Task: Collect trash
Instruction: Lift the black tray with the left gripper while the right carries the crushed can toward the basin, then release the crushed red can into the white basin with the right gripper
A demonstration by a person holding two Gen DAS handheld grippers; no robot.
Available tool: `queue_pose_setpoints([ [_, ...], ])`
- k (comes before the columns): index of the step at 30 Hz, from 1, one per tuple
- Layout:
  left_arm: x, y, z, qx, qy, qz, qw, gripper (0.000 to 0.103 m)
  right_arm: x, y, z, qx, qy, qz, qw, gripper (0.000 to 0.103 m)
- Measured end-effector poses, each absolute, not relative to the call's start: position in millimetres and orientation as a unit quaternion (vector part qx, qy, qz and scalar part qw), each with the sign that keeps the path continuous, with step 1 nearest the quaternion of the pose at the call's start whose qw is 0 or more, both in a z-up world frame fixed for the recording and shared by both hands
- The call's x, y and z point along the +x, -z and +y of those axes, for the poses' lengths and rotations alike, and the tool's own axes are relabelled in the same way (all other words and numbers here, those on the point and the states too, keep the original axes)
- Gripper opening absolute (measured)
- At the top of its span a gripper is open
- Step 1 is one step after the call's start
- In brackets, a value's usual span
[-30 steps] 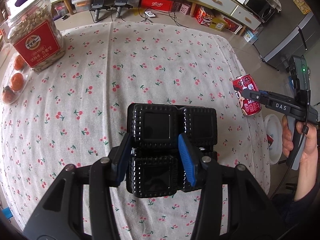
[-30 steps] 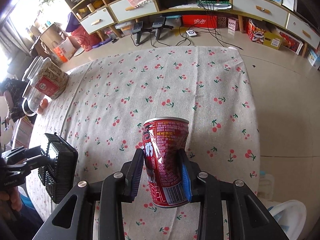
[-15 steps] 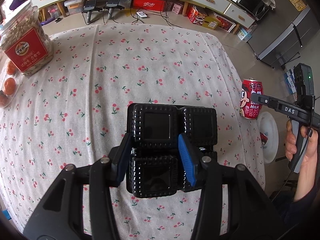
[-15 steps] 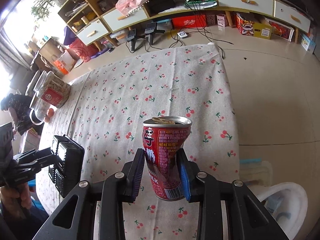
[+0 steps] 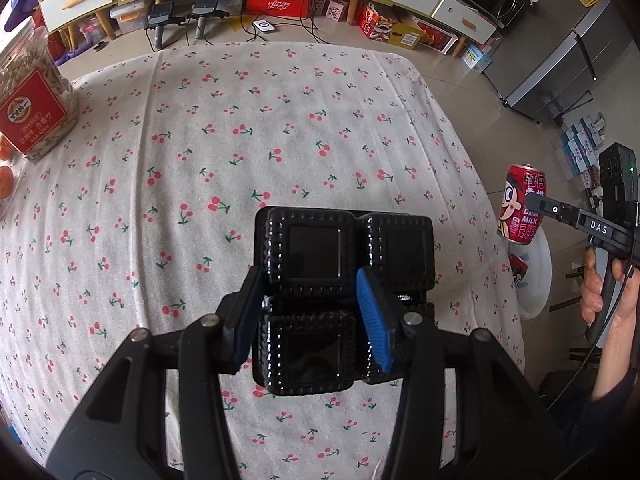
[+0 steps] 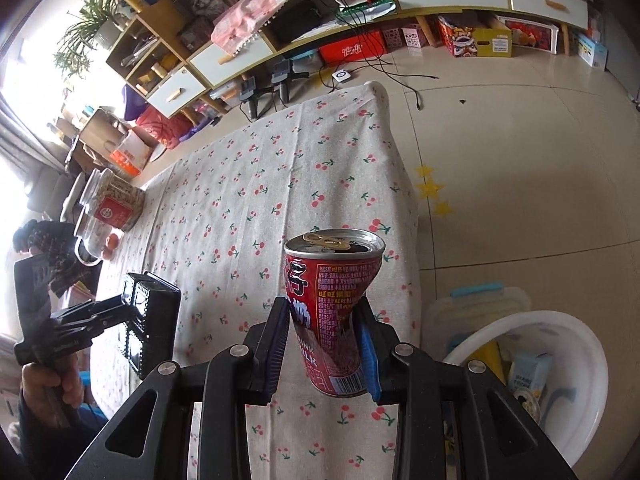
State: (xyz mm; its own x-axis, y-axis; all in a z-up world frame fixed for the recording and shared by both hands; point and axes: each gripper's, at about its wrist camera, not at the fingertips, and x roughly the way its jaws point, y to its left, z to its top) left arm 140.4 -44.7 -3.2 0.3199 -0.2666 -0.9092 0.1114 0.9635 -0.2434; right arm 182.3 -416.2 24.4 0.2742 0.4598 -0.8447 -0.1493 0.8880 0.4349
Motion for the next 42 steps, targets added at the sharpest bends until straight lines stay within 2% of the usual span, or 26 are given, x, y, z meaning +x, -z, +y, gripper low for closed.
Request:
queue_pose_setpoints([
  [11,137,-3,-64,-0.073,0.135,0.567,0.809,0.049,147,-48,-512,0.128,-0.107,0.558,0.813,0.033],
  [19,126,-18,-113,-0.066,0.181,0.557,0.808,0.049,129,2,-548,0.076,-0.029,0.629,0.774,0.033],
  [29,115,-28,-173,-0.035,0.22,0.545,0.808,0.049,125,54,-541,0.033,-0.026,0.688,0.724,0.033],
  [31,115,-28,-184,-0.034,0.225,0.543,0.808,0.049,127,53,-538,0.015,-0.02,0.686,0.727,0.036],
  [33,115,-26,-197,-0.038,0.233,0.543,0.806,0.049,126,48,-539,0.012,-0.013,0.679,0.734,0.045],
  [42,121,-15,-275,-0.056,0.279,0.543,0.79,0.049,129,24,-565,0.067,0.017,0.636,0.769,0.046],
])
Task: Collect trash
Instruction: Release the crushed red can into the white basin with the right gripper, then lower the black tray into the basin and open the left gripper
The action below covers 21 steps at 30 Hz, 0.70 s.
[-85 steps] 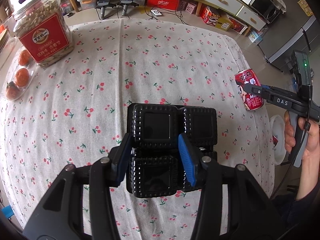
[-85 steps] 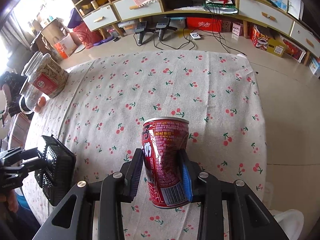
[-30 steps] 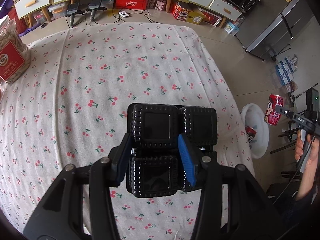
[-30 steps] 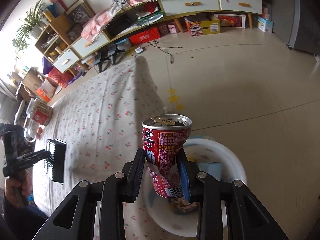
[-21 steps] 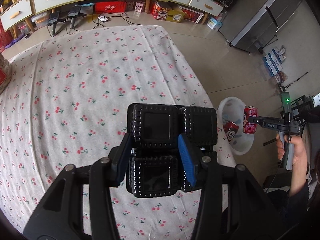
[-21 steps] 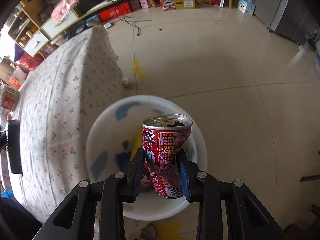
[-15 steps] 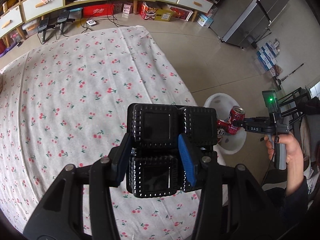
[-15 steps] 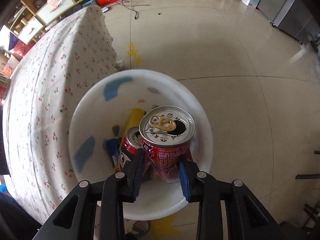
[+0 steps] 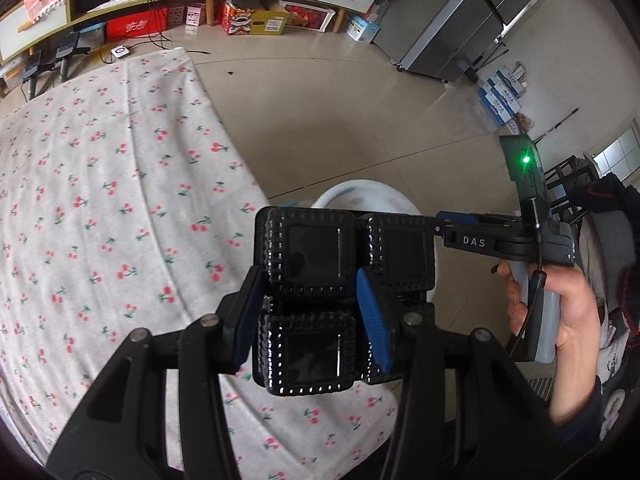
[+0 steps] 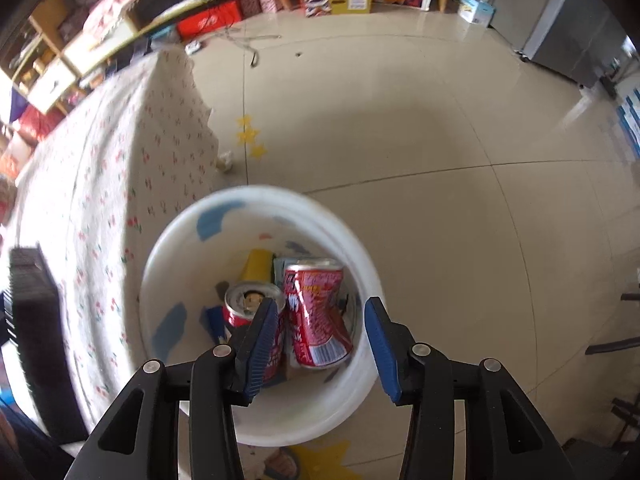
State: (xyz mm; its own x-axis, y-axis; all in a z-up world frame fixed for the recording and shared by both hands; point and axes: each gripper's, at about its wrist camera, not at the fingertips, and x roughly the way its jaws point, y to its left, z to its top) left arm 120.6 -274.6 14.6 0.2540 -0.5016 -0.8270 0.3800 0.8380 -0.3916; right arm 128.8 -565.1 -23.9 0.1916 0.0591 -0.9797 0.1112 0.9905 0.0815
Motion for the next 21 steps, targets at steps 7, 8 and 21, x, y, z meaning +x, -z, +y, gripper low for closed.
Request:
queue_pose_setpoints([
  [7,133,11,-342,-0.061,0.292,0.56,0.773,0.049,128,-20,-596,0.133,0.041,0.574,0.807,0.047],
  [8,135,16,-349,-0.061,0.29,0.563,0.771,0.05,129,-22,-598,0.133,0.041,0.572,0.808,0.047],
  [21,133,15,-350,-0.036,0.281,0.561,0.778,0.063,132,-43,-591,0.138,0.014,0.556,0.819,0.047],
])
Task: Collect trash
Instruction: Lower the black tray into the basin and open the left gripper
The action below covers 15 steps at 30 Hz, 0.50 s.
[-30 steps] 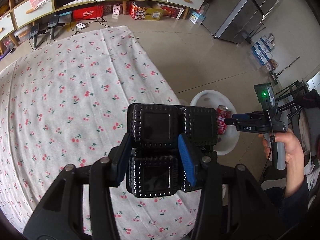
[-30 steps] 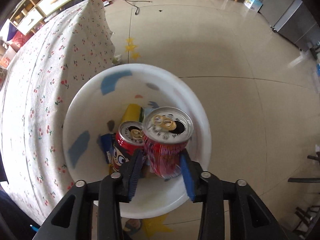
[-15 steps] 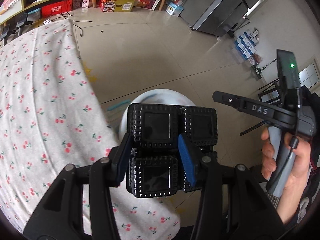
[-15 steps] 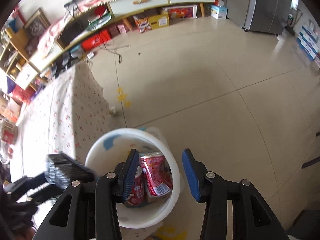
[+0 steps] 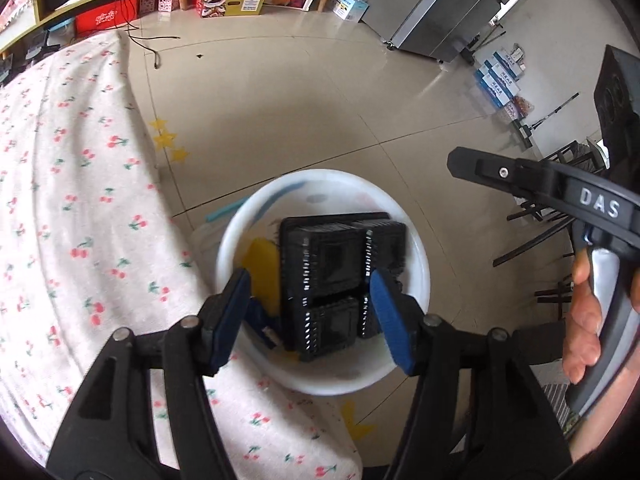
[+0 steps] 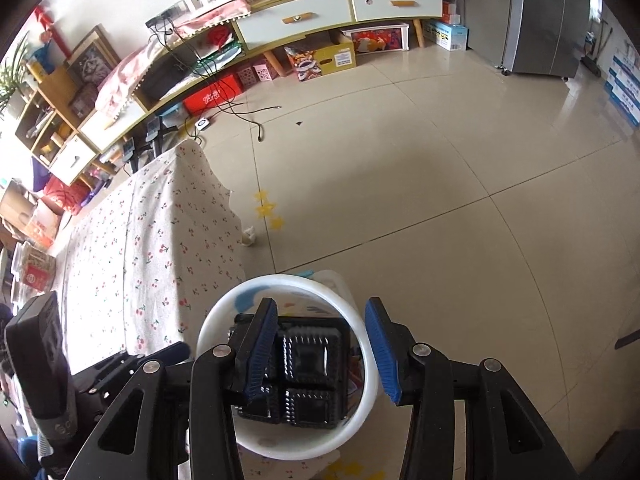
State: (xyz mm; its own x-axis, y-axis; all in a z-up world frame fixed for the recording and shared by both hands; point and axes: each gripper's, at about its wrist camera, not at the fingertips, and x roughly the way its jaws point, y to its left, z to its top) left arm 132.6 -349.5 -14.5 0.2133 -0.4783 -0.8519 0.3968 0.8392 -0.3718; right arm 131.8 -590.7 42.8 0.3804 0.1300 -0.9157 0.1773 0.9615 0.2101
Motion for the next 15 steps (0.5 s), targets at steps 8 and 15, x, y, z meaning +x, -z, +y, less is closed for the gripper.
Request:
queue_pose_setpoints([
  [8,117,-13,-287,-0.036,0.232,0.555,0.798,0.071,134,-55,-552,0.11,-0.011,0.553,0.826,0.051],
  [15,97,-37,-227,-0.028,0.19,0.534,0.823,0.089,112,-77,-503,0.118,-0.033,0.527,0.841,0.058],
])
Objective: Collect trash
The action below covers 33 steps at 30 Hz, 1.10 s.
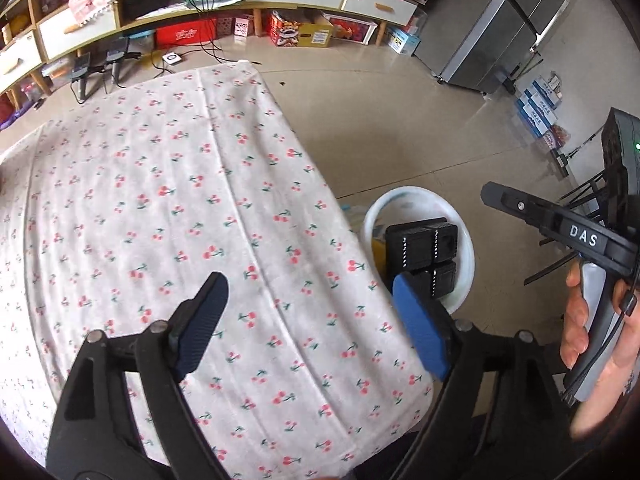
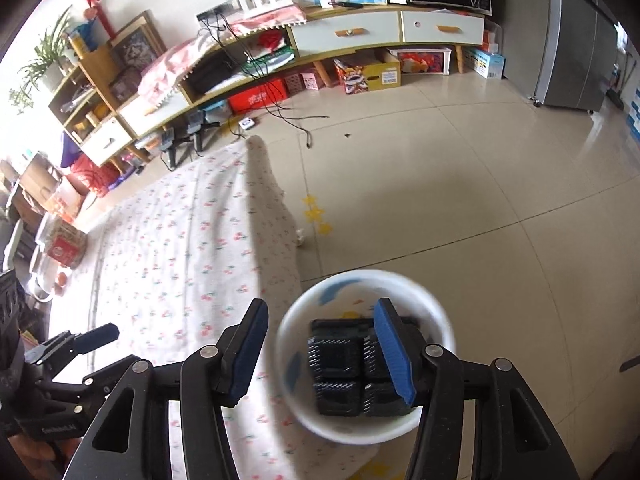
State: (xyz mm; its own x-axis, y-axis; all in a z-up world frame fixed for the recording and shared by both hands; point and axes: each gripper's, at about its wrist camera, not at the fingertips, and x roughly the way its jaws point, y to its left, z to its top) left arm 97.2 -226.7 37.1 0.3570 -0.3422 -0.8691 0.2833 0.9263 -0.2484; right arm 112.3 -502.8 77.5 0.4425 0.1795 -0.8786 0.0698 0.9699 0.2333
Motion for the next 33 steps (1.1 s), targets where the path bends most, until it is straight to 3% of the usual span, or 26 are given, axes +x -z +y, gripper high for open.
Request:
queue_pose_setpoints([
  [4,78,-38,-196,-0.017,0.158,0.528,0.835,0.093,76,-91,-461,0.115,-0.044,0.509,0.852,0.067],
  [8,63,-46,-168,-0.006,0.127,0.519,0.845,0.093,42,-98,-414,0.093,-0.058,0.487,0.867,0.084],
  [16,20,-57,-120,0.024,0.054,0.448,0.892,0.097,-10,-94,-357,0.071,-0.007,0.444,0.893,0.085],
  [18,19,-53,-118,0.031,0.05,0.45,0.891,0.097,-18,-95,-345,0.068,-0.006,0.44,0.896,0.089],
  [33,25,-42,-111,0.024,0.059,0.449,0.891,0.098,-6,-98,-313,0.025,0.016,0.442,0.897,0.092],
])
